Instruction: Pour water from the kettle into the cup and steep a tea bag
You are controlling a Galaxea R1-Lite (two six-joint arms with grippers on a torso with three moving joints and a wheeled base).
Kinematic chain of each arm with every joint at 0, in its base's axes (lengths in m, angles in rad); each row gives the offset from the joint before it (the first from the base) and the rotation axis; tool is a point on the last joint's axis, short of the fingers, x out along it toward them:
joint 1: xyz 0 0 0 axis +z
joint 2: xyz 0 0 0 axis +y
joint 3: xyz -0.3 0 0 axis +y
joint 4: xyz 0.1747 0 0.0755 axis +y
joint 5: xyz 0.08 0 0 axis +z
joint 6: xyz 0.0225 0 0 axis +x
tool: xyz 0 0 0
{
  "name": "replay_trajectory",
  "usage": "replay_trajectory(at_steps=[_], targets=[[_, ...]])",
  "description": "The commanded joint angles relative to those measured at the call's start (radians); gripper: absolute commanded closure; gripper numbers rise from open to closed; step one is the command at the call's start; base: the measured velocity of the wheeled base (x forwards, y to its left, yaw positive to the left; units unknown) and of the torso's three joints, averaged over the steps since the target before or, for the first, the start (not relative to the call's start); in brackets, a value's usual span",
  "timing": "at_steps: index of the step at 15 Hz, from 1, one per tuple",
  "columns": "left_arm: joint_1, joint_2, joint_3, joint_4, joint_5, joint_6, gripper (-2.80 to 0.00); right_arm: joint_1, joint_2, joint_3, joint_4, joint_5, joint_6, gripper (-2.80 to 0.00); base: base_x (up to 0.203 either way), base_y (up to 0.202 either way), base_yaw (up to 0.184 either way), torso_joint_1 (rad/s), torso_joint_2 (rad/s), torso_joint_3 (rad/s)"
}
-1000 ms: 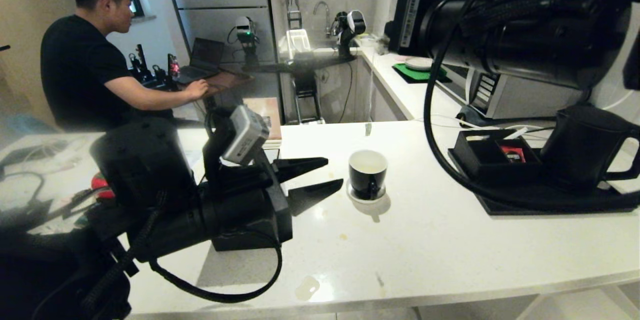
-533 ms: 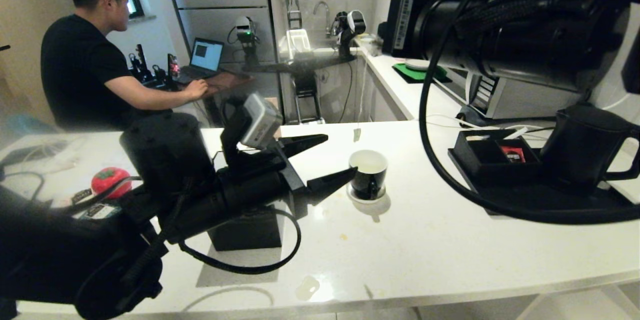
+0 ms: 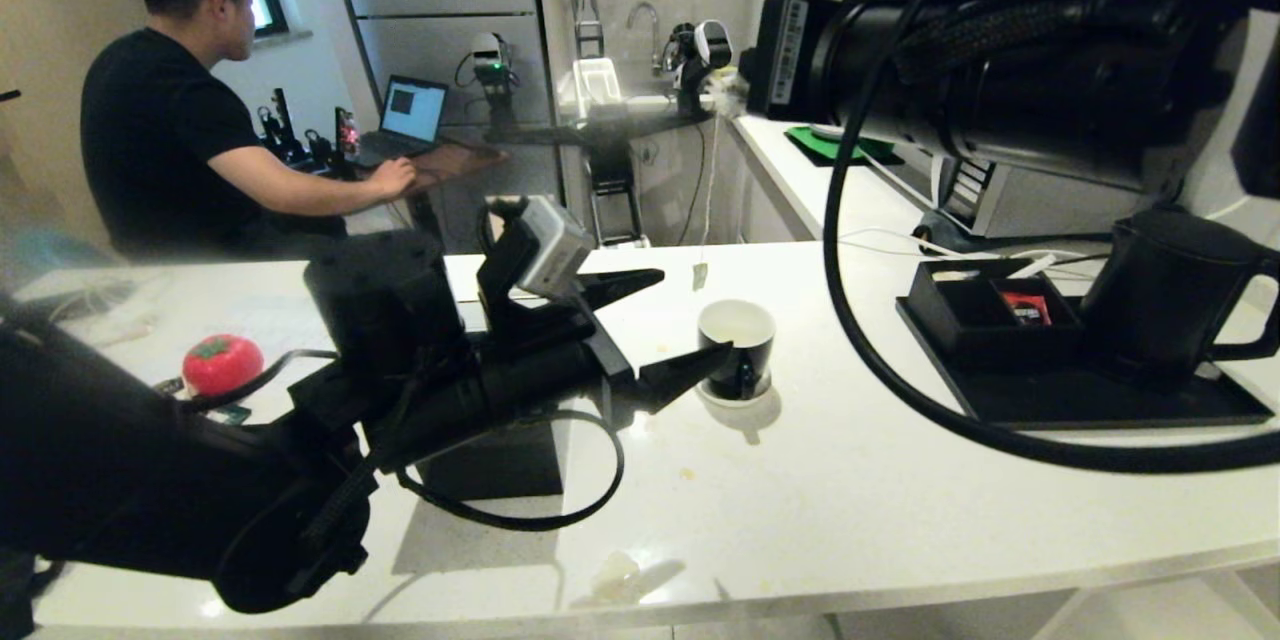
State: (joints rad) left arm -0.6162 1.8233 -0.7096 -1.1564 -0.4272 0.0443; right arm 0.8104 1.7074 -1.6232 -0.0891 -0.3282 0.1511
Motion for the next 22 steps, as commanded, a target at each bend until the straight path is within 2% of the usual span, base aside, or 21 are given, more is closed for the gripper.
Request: replay_trajectory(at_steps=[1, 12, 22], targets=[[0.000, 0.031, -0.035, -0.006, -0.002, 0.002, -2.80, 0.009, 0.011, -0.005, -0.004, -0.002, 0.001, 0.00, 0.000, 0.000, 0.000, 0.000, 0.00, 0.000], [0.046, 0.062, -0.071, -0.009, -0.001, 0.002, -2.80, 0.030, 0.021, -0.006, -0.008, -0.003, 0.001, 0.00, 0.000, 0.000, 0.000, 0.000, 0.00, 0.000], [0.042, 0.076, -0.073, -0.009, -0.001, 0.003, -2.80, 0.030, 0.035, -0.006, -0.011, -0.003, -0.001, 0.00, 0.000, 0.000, 0.000, 0.000, 0.00, 0.000]])
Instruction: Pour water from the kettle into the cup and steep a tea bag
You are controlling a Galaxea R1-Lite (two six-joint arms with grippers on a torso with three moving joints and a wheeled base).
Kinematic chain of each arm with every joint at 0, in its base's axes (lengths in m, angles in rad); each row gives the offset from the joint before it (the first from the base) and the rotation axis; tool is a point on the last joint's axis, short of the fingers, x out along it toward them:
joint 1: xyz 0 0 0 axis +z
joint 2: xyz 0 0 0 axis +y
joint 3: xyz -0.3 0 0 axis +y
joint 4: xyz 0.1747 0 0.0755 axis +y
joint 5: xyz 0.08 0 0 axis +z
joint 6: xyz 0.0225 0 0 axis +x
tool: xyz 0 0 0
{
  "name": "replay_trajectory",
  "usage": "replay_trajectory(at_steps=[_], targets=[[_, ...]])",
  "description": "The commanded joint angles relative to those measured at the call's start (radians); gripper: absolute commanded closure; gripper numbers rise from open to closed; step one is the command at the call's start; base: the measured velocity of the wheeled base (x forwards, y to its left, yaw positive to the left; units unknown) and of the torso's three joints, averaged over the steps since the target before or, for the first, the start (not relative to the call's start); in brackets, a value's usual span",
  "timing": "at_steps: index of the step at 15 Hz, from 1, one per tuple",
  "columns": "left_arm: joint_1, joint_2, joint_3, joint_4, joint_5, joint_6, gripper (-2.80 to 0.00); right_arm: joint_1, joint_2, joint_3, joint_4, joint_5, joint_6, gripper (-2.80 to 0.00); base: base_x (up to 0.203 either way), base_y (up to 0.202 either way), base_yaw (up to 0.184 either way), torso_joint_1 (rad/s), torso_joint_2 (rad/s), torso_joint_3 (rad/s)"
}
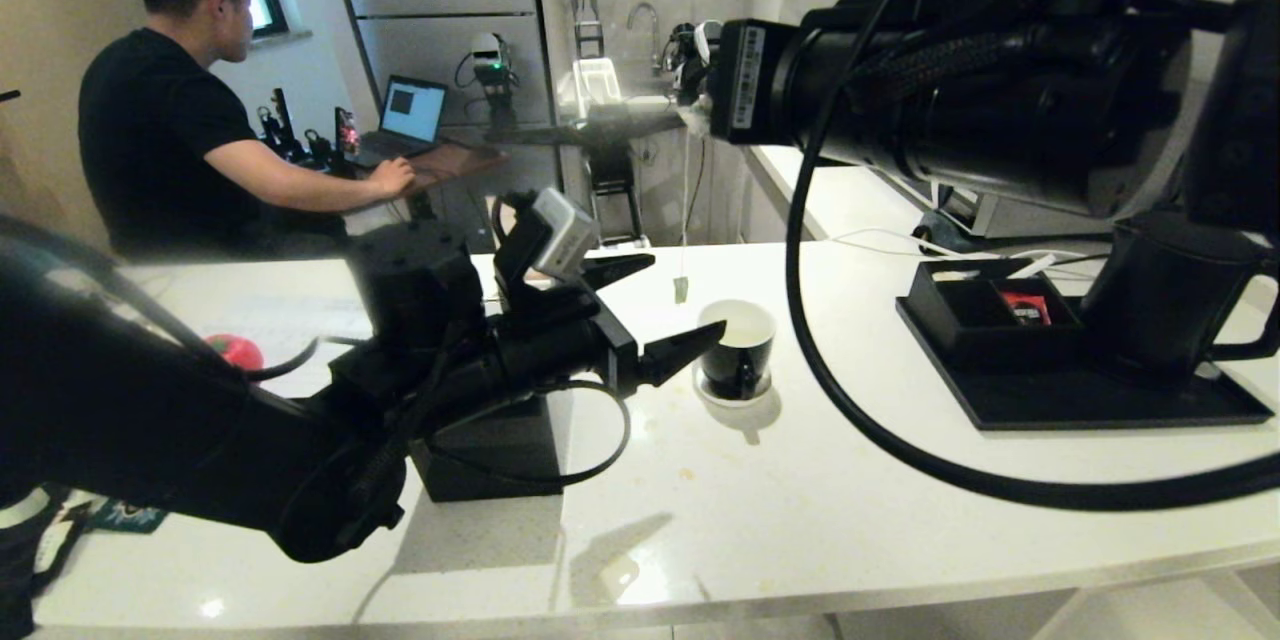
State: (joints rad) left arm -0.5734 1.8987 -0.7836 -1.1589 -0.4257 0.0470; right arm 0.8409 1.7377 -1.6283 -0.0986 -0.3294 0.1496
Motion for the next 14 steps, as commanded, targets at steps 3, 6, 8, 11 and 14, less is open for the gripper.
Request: replay_trajectory(at_steps=[3, 6, 8, 11, 14], targets=[[0.000, 0.002, 0.000, -0.007, -0.002, 0.001, -2.80, 0.000, 0.006, 0.003, -0.001, 0.000, 0.001, 0.00, 0.000, 0.000, 0.000, 0.000, 0.00, 0.000], [0.000, 0.003, 0.000, -0.007, -0.002, 0.001, -2.80, 0.000, 0.005, 0.005, -0.001, 0.000, 0.002, 0.00, 0.000, 0.000, 0.000, 0.000, 0.00, 0.000], [0.000, 0.003, 0.000, -0.012, -0.003, 0.001, -2.80, 0.001, 0.005, 0.007, -0.001, 0.000, 0.002, 0.00, 0.000, 0.000, 0.000, 0.000, 0.00, 0.000], [-0.002, 0.040, 0.001, -0.111, -0.004, -0.007, 0.00, 0.001, 0.003, 0.005, 0.000, 0.000, 0.002, 0.00, 0.000, 0.000, 0.000, 0.000, 0.00, 0.000], [-0.002, 0.042, 0.003, -0.116, -0.004, -0.016, 0.00, 0.000, 0.003, 0.007, 0.000, 0.000, 0.002, 0.00, 0.000, 0.000, 0.000, 0.000, 0.00, 0.000]])
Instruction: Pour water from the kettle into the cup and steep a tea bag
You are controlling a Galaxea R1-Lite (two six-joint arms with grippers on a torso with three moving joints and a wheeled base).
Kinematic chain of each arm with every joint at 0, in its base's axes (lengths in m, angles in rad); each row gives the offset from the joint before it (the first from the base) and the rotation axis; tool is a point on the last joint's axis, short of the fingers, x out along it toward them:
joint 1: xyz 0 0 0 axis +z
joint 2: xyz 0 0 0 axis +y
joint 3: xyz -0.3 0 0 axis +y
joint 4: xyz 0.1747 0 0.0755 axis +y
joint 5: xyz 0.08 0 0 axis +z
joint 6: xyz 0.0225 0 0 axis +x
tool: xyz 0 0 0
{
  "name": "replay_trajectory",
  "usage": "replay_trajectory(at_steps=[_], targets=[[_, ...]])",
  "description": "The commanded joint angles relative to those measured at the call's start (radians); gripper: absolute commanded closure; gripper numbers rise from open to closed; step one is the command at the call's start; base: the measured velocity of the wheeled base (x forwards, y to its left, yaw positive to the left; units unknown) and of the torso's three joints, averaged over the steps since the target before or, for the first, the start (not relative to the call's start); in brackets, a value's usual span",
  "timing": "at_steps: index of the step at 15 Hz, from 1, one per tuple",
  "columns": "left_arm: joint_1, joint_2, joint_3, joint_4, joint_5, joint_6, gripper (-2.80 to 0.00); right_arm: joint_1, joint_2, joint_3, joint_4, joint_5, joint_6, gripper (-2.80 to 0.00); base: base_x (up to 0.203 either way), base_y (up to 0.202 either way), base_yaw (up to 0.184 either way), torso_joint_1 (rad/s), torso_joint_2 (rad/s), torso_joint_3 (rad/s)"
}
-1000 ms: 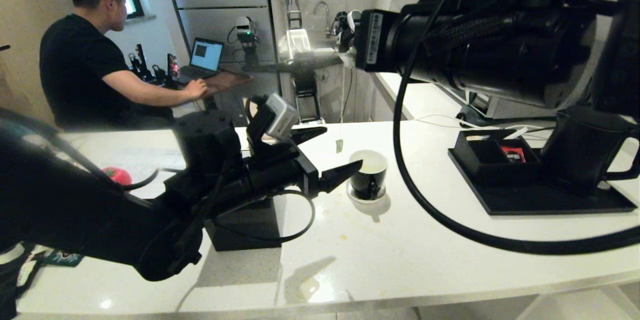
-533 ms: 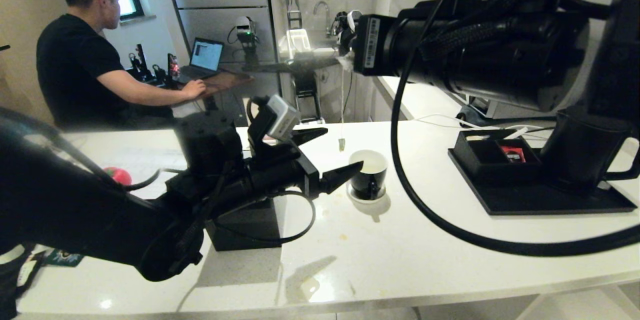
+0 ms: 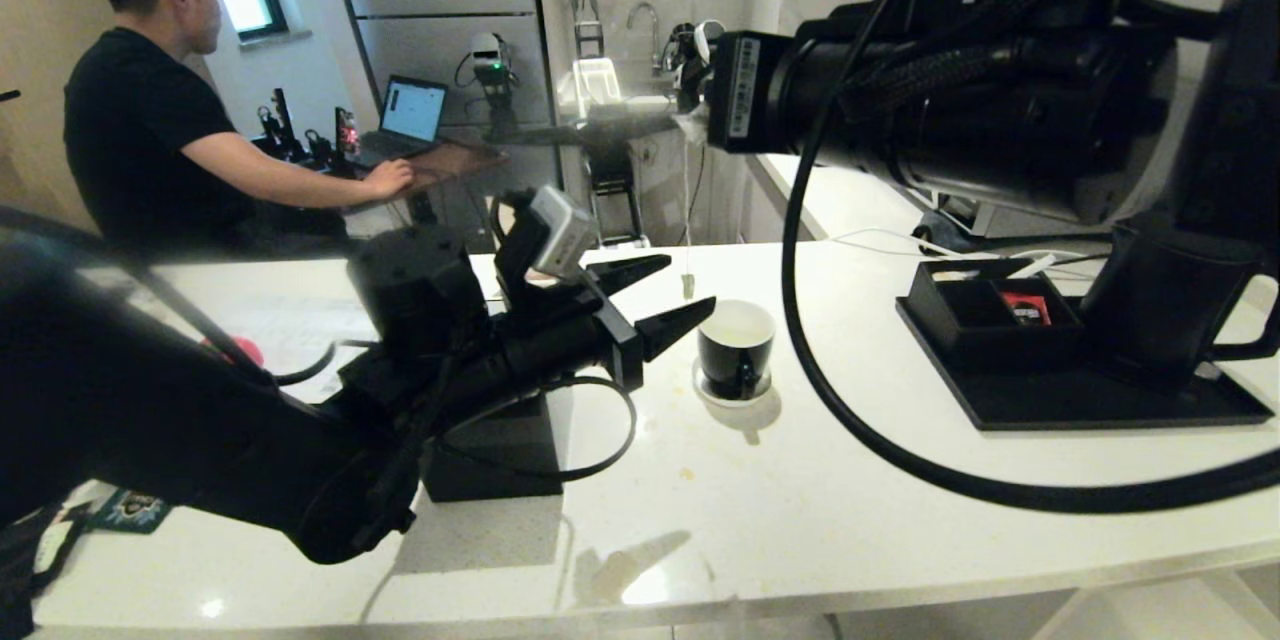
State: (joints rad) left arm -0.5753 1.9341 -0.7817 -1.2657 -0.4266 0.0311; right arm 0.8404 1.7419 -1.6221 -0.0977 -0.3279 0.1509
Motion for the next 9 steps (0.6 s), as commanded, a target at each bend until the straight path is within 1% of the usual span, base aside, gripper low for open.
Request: replay_trajectory(at_steps=[1, 9], targets=[[0.000, 0.006, 0.002, -0.011, -0.001, 0.000, 0.00, 0.000, -0.001, 0.002, -0.001, -0.002, -0.001, 0.00, 0.000, 0.000, 0.000, 0.000, 0.00, 0.000], [0.000, 0.006, 0.006, -0.011, -0.001, 0.000, 0.00, 0.002, -0.001, -0.002, 0.001, -0.002, 0.001, 0.00, 0.000, 0.000, 0.000, 0.000, 0.00, 0.000]])
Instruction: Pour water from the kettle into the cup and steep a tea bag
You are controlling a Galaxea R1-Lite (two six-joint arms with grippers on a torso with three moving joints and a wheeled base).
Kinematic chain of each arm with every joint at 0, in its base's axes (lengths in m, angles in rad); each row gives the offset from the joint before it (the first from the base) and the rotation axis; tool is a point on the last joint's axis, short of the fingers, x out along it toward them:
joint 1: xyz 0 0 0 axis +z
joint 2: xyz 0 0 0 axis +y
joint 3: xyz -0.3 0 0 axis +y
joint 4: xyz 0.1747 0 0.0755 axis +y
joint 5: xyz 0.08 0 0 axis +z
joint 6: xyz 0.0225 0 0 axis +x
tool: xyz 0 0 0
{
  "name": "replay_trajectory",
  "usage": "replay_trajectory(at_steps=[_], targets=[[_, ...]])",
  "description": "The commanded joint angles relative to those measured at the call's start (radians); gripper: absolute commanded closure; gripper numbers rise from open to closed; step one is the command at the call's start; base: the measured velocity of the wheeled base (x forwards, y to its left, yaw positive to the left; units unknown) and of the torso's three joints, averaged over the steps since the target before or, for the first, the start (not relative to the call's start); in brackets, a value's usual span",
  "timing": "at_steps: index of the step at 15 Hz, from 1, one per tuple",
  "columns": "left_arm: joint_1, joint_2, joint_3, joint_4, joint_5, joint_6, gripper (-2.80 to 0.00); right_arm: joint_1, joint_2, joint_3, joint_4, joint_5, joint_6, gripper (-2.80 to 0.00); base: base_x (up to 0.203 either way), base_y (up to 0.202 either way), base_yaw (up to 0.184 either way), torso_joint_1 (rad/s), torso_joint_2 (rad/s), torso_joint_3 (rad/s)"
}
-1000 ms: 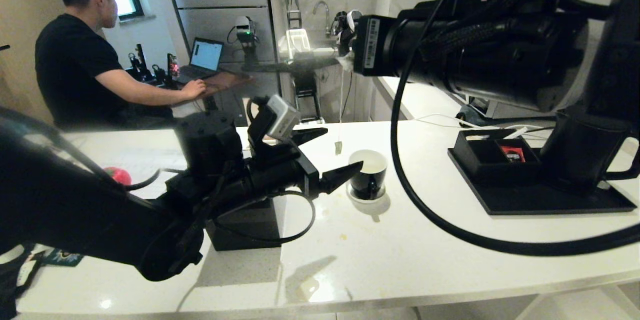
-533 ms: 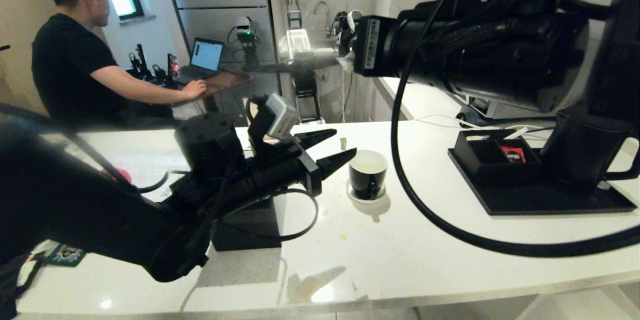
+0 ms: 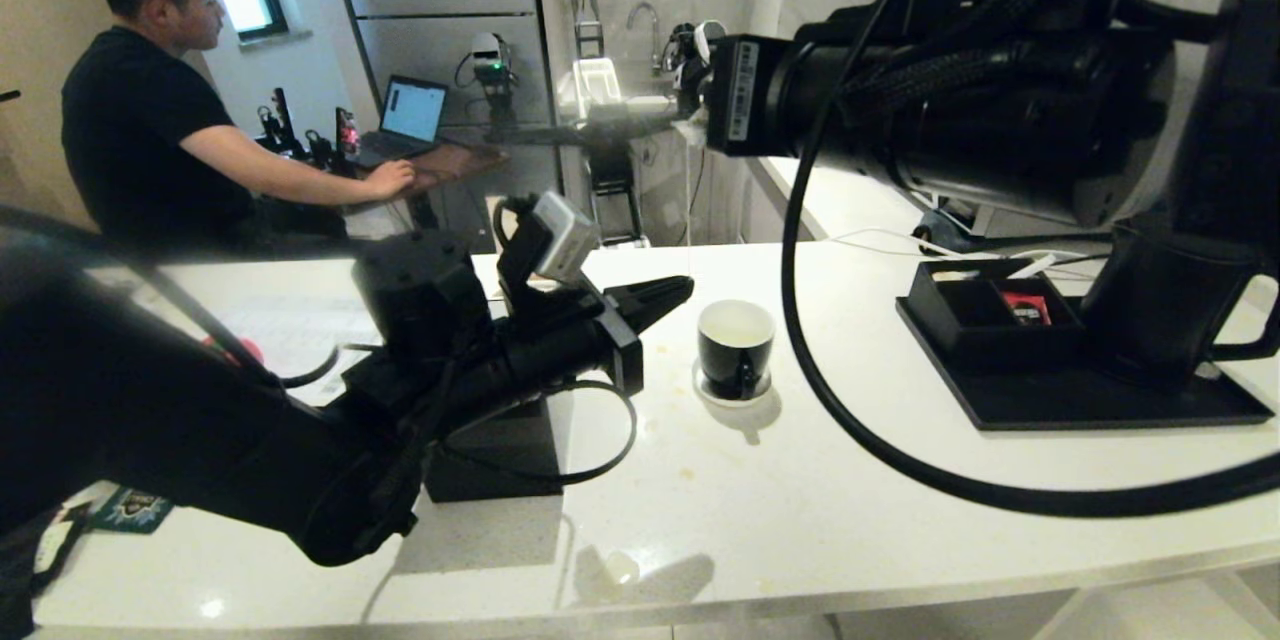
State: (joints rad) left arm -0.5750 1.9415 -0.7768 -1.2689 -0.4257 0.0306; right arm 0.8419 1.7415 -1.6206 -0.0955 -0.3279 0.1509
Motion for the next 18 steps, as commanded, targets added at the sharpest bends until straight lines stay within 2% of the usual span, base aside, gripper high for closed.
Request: replay_trajectory(at_steps=[1, 11, 14, 18], targets=[[0.000, -0.004, 0.001, -0.007, -0.002, 0.000, 0.00, -0.001, 0.000, -0.001, -0.001, -0.002, 0.001, 0.00, 0.000, 0.000, 0.000, 0.000, 0.00, 0.000], [0.000, -0.077, 0.060, -0.009, -0.003, -0.004, 0.00, -0.070, -0.002, 0.008, -0.001, -0.003, 0.003, 0.00, 0.000, 0.000, 0.000, 0.000, 0.00, 0.000], [0.000, -0.093, 0.056, -0.009, -0.002, -0.029, 0.00, -0.069, -0.011, 0.066, -0.007, -0.003, 0.001, 0.00, 0.000, 0.000, 0.000, 0.000, 0.00, 0.000], [0.001, -0.096, 0.053, -0.009, 0.039, -0.032, 0.00, -0.067, -0.025, 0.157, -0.057, -0.002, -0.001, 0.00, 0.000, 0.000, 0.000, 0.000, 0.00, 0.000]])
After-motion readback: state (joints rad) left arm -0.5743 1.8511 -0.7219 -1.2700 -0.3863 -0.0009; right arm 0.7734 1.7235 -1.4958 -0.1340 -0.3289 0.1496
